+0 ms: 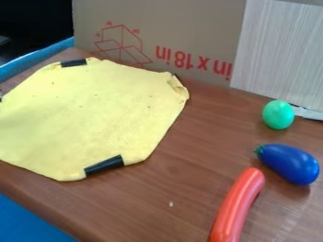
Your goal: Fold the cloth from bottom left corner to top right corner
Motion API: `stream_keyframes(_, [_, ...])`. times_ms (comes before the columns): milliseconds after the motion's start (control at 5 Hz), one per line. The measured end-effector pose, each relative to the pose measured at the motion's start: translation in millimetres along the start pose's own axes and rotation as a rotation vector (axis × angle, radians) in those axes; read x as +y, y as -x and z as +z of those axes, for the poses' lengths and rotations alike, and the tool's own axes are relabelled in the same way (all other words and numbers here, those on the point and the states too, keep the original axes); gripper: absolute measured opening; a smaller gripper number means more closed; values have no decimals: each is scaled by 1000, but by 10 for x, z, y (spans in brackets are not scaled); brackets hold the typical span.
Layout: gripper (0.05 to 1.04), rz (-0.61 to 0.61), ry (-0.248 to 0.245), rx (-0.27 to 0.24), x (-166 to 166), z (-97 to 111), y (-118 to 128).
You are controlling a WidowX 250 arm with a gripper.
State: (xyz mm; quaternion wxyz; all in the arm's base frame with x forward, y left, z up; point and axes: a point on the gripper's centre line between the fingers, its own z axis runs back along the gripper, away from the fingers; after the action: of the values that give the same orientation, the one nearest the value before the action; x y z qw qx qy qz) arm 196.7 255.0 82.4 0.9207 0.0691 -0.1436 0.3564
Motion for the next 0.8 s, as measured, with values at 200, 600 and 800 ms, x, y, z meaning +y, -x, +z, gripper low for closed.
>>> stream_keyframes(200, [1000, -1, -14, -31, 30, -2, -39])
stream_keyframes(600, [955, 37, -31, -41, 60, -125, -25])
stream_keyframes(800, [672, 66, -32, -36, 64, -139, -17])
